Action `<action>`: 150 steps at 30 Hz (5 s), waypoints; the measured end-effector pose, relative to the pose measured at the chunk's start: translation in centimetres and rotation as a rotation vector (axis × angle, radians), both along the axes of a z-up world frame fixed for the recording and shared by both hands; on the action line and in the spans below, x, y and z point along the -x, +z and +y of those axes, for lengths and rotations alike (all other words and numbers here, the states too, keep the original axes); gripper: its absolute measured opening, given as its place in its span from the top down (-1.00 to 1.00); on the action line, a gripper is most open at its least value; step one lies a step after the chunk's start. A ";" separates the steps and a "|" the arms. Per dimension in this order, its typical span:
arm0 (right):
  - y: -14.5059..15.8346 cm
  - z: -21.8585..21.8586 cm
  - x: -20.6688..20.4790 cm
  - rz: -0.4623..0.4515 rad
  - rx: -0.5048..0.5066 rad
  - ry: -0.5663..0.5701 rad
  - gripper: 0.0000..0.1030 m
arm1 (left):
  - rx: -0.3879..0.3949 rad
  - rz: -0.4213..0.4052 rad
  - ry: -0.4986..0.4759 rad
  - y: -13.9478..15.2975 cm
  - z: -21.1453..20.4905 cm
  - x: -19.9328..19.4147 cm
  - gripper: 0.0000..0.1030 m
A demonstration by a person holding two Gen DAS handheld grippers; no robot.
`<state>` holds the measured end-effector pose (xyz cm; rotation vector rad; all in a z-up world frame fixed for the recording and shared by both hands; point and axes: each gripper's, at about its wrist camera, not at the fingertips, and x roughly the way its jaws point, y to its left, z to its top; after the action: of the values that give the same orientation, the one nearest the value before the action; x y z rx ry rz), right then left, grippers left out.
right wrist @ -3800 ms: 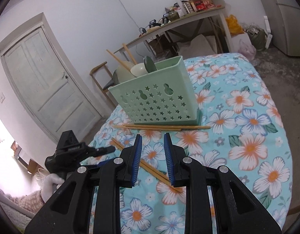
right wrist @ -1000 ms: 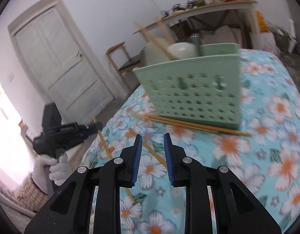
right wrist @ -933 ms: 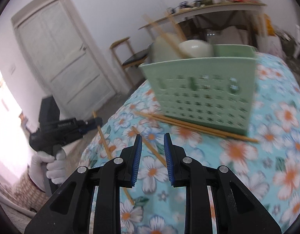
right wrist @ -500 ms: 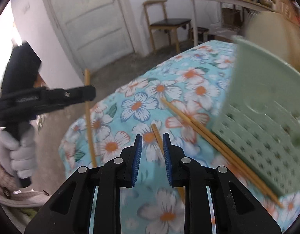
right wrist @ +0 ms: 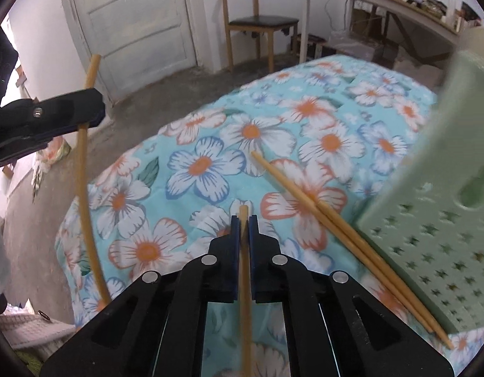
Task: Organize utensils
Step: 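Close the right tool on another chopstick while the left tool holds its chopstick, then lift both held chopsticks toward the basket with both tools, then open the left tool to drop its chopstick into the basket while the right tool holds its chopstick, then lower the right tool's chopstick into the basket and open the right tool, then lower the left tool to the chopsticks beside the basket and close on one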
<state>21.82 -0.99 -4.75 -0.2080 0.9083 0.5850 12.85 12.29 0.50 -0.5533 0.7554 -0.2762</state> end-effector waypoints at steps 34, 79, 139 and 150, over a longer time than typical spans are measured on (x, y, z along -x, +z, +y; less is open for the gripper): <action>12.5 -22.3 12.3 -0.283 -0.508 -0.397 0.93 | -0.056 -0.387 -0.220 14.2 -11.4 -0.1 0.89; 15.5 -22.1 11.2 -0.332 -0.464 -0.356 0.93 | 0.147 -0.337 -0.119 10.7 -13.1 -8.6 0.46; 18.8 -17.5 5.6 -0.611 -0.236 -0.146 0.75 | -0.110 -0.172 -0.060 3.4 -4.0 -0.4 0.45; 11.4 -21.5 9.4 -0.385 -0.345 -0.410 0.68 | -0.115 -0.122 -0.094 2.1 -5.5 -1.0 0.45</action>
<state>12.37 -22.46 6.62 0.1730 0.4460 0.2957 13.82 6.78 2.61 -0.3892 0.6751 -0.3488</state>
